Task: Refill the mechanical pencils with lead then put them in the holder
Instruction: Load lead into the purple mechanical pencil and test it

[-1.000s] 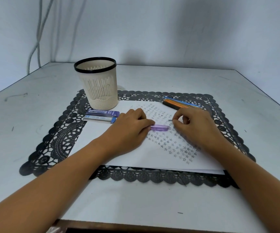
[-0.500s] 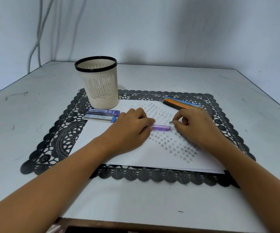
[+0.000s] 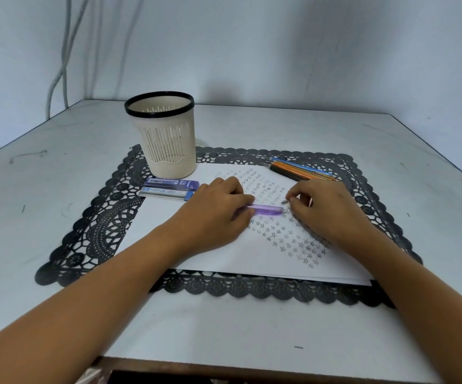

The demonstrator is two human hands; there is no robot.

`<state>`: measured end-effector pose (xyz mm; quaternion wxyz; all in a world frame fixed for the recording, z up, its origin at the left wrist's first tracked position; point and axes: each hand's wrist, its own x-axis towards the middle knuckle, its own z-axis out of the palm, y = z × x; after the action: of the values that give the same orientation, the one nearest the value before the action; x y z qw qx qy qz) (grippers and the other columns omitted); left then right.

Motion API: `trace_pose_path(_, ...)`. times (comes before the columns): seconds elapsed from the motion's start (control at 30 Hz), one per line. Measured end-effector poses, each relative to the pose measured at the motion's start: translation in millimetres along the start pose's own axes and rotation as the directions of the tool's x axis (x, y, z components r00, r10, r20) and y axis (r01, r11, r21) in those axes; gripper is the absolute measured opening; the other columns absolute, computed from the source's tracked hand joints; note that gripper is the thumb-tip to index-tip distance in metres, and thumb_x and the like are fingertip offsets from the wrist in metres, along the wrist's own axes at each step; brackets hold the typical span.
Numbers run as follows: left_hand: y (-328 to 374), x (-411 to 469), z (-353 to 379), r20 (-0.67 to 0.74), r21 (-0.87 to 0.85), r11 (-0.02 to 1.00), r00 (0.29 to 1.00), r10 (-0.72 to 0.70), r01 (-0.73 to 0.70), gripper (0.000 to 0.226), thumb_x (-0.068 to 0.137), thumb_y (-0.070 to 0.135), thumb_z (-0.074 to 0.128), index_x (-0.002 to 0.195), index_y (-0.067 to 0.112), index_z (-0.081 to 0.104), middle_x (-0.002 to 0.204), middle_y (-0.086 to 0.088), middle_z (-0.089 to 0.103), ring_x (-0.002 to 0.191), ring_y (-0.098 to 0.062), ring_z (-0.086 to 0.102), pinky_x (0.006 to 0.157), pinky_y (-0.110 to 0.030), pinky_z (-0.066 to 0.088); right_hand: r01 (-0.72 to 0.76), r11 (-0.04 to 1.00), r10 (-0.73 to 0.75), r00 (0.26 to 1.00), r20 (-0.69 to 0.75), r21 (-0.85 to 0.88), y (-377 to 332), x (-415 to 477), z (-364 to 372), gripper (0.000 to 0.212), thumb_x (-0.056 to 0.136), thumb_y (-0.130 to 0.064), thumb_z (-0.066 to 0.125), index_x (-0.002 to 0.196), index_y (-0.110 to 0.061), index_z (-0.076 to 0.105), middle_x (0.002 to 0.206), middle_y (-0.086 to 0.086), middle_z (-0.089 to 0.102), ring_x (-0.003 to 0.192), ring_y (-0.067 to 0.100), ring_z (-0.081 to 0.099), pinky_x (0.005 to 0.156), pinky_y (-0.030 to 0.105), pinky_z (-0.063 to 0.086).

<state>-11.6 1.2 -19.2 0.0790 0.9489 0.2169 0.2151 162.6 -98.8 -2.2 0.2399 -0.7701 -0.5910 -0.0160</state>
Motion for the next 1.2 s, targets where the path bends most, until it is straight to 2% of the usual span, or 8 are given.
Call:
trace_pose_path(0.17,-0.5,0.2,0.0,-0.014,0.002,1.000,1.000,0.008,-0.008,0.027,0.089,0.028,0.053,0.108,0.014,0.066,0.090,-0.003,0.055,0.084,-0.022,0.051,0.074,-0.039,0.044,-0.014,1.000,0.014,1.000,-0.011,0.024,-0.4,0.3,0.0,0.020,0.091,-0.018,0.051,0.099,-0.013,0.069,0.094,-0.001,0.067,0.079,0.009,0.052,0.075,0.023,0.038)
trace_pose_path(0.33,0.9,0.1,1.0,-0.033,0.027,0.999,0.999,0.023,-0.022,0.027,0.089,0.029,0.053,0.107,0.013,0.067,0.090,-0.004,0.056,0.085,-0.024,0.051,0.073,-0.036,0.041,-0.027,0.999,0.028,0.999,-0.031,0.040,-3.6,-1.2,-2.1,0.022,0.092,-0.019,0.050,0.100,-0.011,0.069,0.092,0.001,0.068,0.080,0.012,0.056,0.076,0.027,0.043)
trace_pose_path(0.47,1.2,2.0,-3.5,-0.058,0.016,1.000,0.998,0.006,-0.005,0.031,0.090,0.032,0.052,0.113,0.014,0.064,0.096,-0.003,0.057,0.088,-0.021,0.051,0.073,-0.031,0.036,-0.031,0.998,0.034,0.998,-0.053,0.055,-4.2,-1.9,-3.1,0.022,0.092,-0.018,0.051,0.098,-0.011,0.070,0.088,0.000,0.068,0.076,0.010,0.056,0.072,0.022,0.040)
trace_pose_path(0.63,-0.8,9.9,-32.3,-0.030,-0.022,0.999,0.999,-0.040,0.039,0.035,0.093,0.034,0.047,0.123,0.018,0.057,0.112,-0.004,0.057,0.103,-0.019,0.051,0.085,-0.033,0.041,-0.042,0.996,0.052,0.992,-0.115,0.085,-5.8,-4.1,-4.7,0.020,0.092,-0.017,0.051,0.096,-0.010,0.070,0.084,0.002,0.067,0.074,0.013,0.058,0.069,0.025,0.045)
trace_pose_path(0.77,-12.4,7.2,-57.1,0.055,-0.045,0.997,0.996,-0.064,0.066,0.031,0.093,0.031,0.046,0.120,0.021,0.058,0.112,0.001,0.056,0.091,-0.012,0.052,0.080,-0.028,0.041,-0.038,0.997,0.047,0.989,-0.139,0.065,-5.1,-3.2,-4.2,0.020,0.092,-0.019,0.052,0.097,-0.011,0.070,0.083,0.001,0.066,0.073,0.013,0.058,0.069,0.025,0.045)
trace_pose_path(0.87,-32.6,-6.9,-63.8,0.118,-0.020,0.990,0.983,-0.140,0.143,0.028,0.093,0.024,0.049,0.118,0.019,0.059,0.113,0.000,0.055,0.097,-0.015,0.055,0.088,-0.031,0.045,-0.025,0.998,0.032,0.991,-0.132,0.058,-5.1,-2.5,-3.3,0.019,0.091,-0.020,0.053,0.097,-0.011,0.070,0.087,0.002,0.068,0.076,0.013,0.058,0.072,0.024,0.045)
trace_pose_path(1.0,-55.0,-33.3,-58.3,0.067,0.045,0.984,0.982,-0.177,0.174,0.022,0.087,0.013,0.056,0.108,0.012,0.061,0.104,-0.007,0.059,0.095,-0.024,0.057,0.083,-0.037,0.047,-0.017,0.999,0.023,0.991,-0.131,0.048,-7.9,-1.7,-3.3,0.020,0.091,-0.019,0.053,0.098,-0.011,0.070,0.087,0.001,0.067,0.075,0.012,0.056,0.072,0.022,0.041)
trace_pose_path(1.2,-62.6,-44.2,-55.3,0.047,0.075,0.972,0.973,-0.227,0.224,0.024,0.087,0.012,0.056,0.110,0.007,0.063,0.106,-0.007,0.057,0.095,-0.020,0.052,0.082,-0.026,0.041,-0.036,0.998,0.042,0.992,-0.118,0.055,-10.0,-2.5,-4.5,0.020,0.092,-0.020,0.053,0.099,-0.012,0.070,0.089,0.001,0.067,0.075,0.011,0.053,0.072,0.021,0.036)
